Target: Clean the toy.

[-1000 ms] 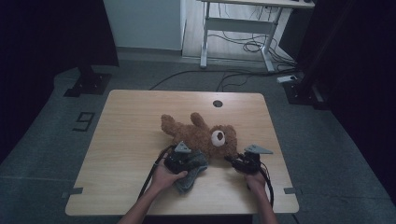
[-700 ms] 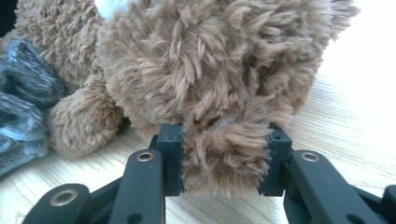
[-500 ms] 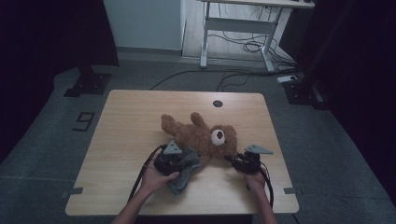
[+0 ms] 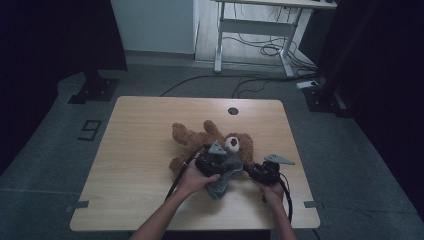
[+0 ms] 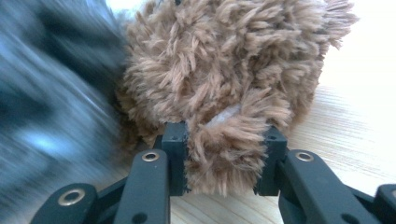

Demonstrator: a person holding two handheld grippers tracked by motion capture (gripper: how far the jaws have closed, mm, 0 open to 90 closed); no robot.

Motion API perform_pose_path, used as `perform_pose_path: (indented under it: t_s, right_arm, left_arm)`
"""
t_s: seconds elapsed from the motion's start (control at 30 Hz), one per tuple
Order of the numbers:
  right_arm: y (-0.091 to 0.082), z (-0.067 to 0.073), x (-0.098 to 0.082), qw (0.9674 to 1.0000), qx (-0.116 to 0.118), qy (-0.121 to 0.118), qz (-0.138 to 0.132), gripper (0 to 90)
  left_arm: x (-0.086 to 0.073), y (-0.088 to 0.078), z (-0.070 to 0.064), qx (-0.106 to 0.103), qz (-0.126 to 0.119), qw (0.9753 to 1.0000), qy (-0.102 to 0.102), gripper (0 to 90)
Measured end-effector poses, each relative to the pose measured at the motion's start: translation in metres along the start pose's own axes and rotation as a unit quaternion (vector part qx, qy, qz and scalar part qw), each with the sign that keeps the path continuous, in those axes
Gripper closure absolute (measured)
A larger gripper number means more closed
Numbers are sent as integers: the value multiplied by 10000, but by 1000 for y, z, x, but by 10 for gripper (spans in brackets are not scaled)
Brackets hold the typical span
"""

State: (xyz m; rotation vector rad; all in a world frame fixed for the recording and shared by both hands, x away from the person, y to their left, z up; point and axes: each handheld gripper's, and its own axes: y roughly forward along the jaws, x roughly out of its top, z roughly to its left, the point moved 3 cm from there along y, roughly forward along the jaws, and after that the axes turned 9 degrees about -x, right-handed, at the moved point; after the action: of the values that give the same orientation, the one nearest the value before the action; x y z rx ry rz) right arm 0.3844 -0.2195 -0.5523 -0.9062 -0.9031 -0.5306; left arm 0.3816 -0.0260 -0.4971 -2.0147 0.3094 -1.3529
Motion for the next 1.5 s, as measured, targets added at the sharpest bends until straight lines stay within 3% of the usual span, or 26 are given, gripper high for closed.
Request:
perform_pose_path:
  t_s: [0.07, 0.17, 0.33, 0.4, 0.57, 0.73, 0.83, 0.93, 1.13, 1.23, 1.3, 1.5]
  right_arm:
    - [0, -1, 0, 9999, 51, 128, 6, 653]
    - [0, -2, 0, 9999, 20, 91, 64, 654]
    - [1, -5, -1, 9999, 0, 106, 105, 655]
    - [1, -5, -1, 9999, -2, 99, 107, 654]
    - [1, -6, -2, 9999, 19, 94, 135, 654]
    - [2, -8, -2, 9999, 26, 67, 145, 653]
    - [2, -8, -2, 9999, 32, 63, 149, 653]
    - [2, -8, -2, 9999, 37, 82, 143, 653]
    - [3, -7, -3, 9998, 35, 88, 149, 652]
    - [3, -8, -2, 9998, 40, 83, 148, 652]
    - [3, -8, -3, 9999, 31, 59, 158, 653]
    - [2, -9, -3, 9998, 45, 31, 185, 653]
  left_arm:
    - [-5, 10, 4, 49, 6, 9999, -115, 743]
    - [-10, 11, 8, 37, -12, 9997, -254, 743]
    - [-28, 11, 12, 77, 305, 9989, -351, 743]
    - [-31, 10, 12, 74, 301, 9988, -370, 743]
    - [-48, -3, 11, 114, 340, 9988, -333, 744]
    - [-65, -24, 15, 109, 270, 9987, -426, 743]
    - [-66, -30, 15, 138, 197, 9989, -401, 742]
    - [-63, -40, 13, 156, -38, 9992, -371, 741]
    - [-39, -44, 11, 254, -302, 9989, -246, 743]
    - [-31, -36, 12, 296, -256, 9990, -233, 743]
    - [-26, -25, 17, 286, -207, 9988, -342, 744]
    - [-37, -27, 22, 209, -175, 9990, -361, 747]
